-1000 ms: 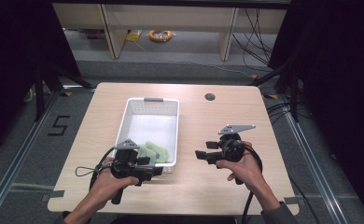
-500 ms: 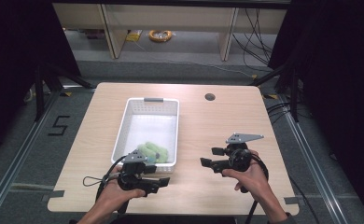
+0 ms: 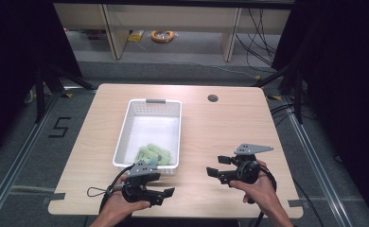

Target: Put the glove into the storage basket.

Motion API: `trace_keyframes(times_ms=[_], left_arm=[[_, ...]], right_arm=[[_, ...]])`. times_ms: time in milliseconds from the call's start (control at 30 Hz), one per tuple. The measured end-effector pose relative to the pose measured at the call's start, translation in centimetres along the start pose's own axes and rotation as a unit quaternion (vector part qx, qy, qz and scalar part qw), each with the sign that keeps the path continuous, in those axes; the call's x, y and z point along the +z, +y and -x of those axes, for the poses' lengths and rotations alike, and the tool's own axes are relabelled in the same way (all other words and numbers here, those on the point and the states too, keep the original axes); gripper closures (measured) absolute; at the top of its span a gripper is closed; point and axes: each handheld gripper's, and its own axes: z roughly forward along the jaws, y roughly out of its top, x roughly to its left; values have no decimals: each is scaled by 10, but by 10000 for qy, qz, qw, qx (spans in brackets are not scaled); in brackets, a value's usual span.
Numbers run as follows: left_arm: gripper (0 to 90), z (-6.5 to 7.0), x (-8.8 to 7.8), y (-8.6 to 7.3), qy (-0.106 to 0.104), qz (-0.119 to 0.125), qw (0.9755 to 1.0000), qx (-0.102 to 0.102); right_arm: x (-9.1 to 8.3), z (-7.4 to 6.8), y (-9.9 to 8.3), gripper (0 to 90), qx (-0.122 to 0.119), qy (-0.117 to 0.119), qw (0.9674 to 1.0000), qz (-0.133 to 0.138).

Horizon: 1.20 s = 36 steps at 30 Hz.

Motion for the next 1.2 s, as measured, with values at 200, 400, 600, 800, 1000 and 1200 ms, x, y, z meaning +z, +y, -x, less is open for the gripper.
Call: trace_keyframes(times_ms=[200,400,600,800,1000,1200], left_arm=[[223,1,1,-9,30,-15,10000,11],[216,-1,3,-17,-51,-7,10000,-54],[212,-3,0,-25,3,-24,10000,-52],[210,-2,-3,-36,140,34,9998,-148],[208,1,-1,-44,226,-1,9997,-45],[207,4,4,-52,285,-1,9996,-23]], right_arm=[[0,1,-9,276,-201,1,9998,62],[-3,-3,-24,246,-143,116,9998,93],[-4,1,-37,234,-95,106,9998,99],[-3,5,-49,219,-196,99,9997,115],[-4,4,-62,211,-87,126,9999,77],[-2,3,-74,206,-259,-15,9996,-70]])
